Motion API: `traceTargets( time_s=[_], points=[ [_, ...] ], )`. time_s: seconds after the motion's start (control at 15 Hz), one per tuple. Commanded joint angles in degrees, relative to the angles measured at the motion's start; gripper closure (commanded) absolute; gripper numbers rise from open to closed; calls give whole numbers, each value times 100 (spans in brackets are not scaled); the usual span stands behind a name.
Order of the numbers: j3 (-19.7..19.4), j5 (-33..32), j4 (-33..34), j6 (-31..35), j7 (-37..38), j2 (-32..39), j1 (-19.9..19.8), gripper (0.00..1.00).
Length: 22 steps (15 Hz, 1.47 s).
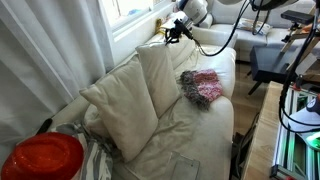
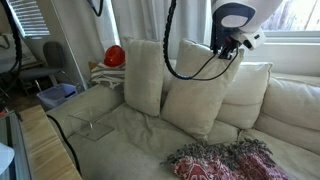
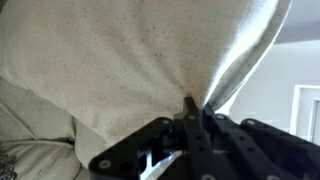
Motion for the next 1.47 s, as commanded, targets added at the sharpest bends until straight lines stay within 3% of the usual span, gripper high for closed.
traceTargets(
  time_s=[0.0, 0.6, 0.73, 0.93, 1.0, 1.4],
  points=[
    [-87, -304, -373, -815, -596, -608, -262, 98],
    [-249, -1008, -668, -2555, -2041, -1664, -471, 98],
    [-282, -940, -349, -2345, -1873, -1327, -400, 93],
    [-293, -1007, -462, -2454, -2017, -1455, -400, 93],
    [-293, -1015, -487, -2455, -2025, -1458, -399, 98],
    [-330, -1968, -506, -3301, -3439, -1828, -318, 98]
  ],
)
